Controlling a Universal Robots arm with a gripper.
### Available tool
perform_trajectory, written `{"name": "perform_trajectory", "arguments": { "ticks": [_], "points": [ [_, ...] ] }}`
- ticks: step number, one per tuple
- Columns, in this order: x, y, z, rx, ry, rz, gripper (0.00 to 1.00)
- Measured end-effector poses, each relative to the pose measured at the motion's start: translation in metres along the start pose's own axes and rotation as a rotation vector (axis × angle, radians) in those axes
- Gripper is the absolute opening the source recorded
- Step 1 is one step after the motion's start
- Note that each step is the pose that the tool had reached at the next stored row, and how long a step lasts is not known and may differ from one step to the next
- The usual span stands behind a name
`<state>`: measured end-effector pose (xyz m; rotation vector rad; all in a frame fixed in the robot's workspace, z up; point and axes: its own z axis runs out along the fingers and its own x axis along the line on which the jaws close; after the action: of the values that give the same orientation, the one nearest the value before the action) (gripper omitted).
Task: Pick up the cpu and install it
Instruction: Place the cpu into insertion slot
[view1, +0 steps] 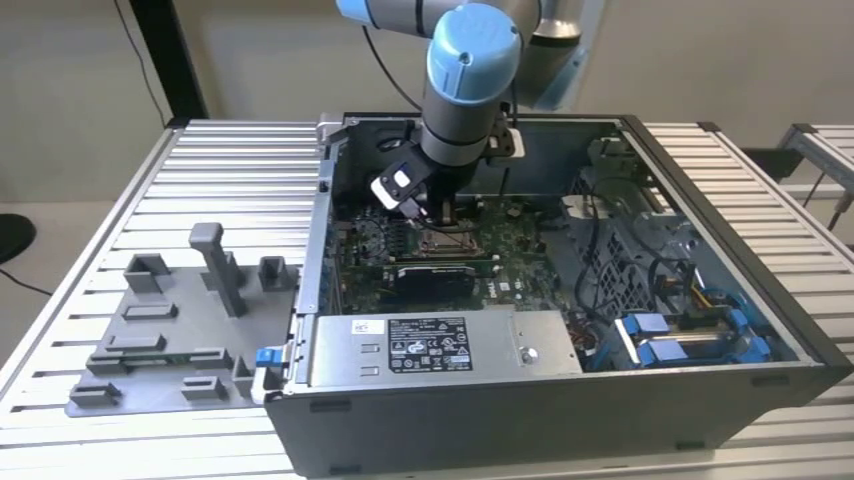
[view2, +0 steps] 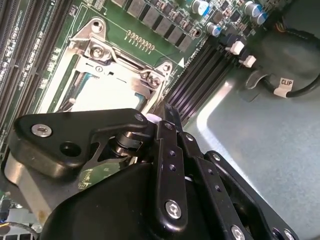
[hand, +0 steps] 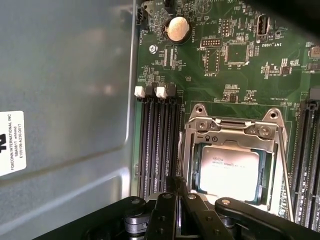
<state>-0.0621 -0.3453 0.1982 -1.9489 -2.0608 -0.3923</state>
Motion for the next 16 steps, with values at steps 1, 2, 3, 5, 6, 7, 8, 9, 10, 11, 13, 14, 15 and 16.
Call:
{"name": "perform_trajectory", "arguments": {
  "ticks": [1, 2, 3, 5, 6, 7, 8, 9, 10, 11, 13, 14, 15, 16],
  "points": [
    [-0.0001, 0.0006, 0.0002, 0.0000, 0.0000, 0.000, 0.00],
    [-0.0002, 0.0011, 0.0004, -0.0001, 0.0002, 0.000, 0.00],
    [-0.0003, 0.0016, 0.0005, -0.0001, 0.0001, 0.000, 0.00],
    [-0.0006, 0.0028, 0.0010, -0.0001, 0.0001, 0.000, 0.00],
    [-0.0007, 0.0033, 0.0012, -0.0001, 0.0001, 0.000, 0.00],
    [-0.0008, 0.0038, 0.0014, 0.0000, 0.0001, 0.000, 0.00],
    [-0.0009, 0.0043, 0.0016, -0.0001, 0.0001, 0.000, 0.00],
    [-0.0011, 0.0048, 0.0019, -0.0001, 0.0002, 0.000, 0.00],
    [-0.0012, 0.0052, 0.0022, -0.0001, 0.0002, 0.000, 0.00],
    [-0.0014, 0.0055, 0.0025, -0.0001, 0.0001, 0.000, 0.00],
    [-0.0015, 0.0061, 0.0027, 0.0001, -0.0001, 0.000, 0.00],
    [-0.0015, 0.0064, 0.0028, 0.0000, -0.0001, 0.000, 0.00],
    [-0.0016, 0.0068, 0.0028, 0.0000, 0.0000, 0.000, 0.00],
    [-0.0016, 0.0071, 0.0029, 0.0000, 0.0001, 0.000, 0.00]
  ]
}}
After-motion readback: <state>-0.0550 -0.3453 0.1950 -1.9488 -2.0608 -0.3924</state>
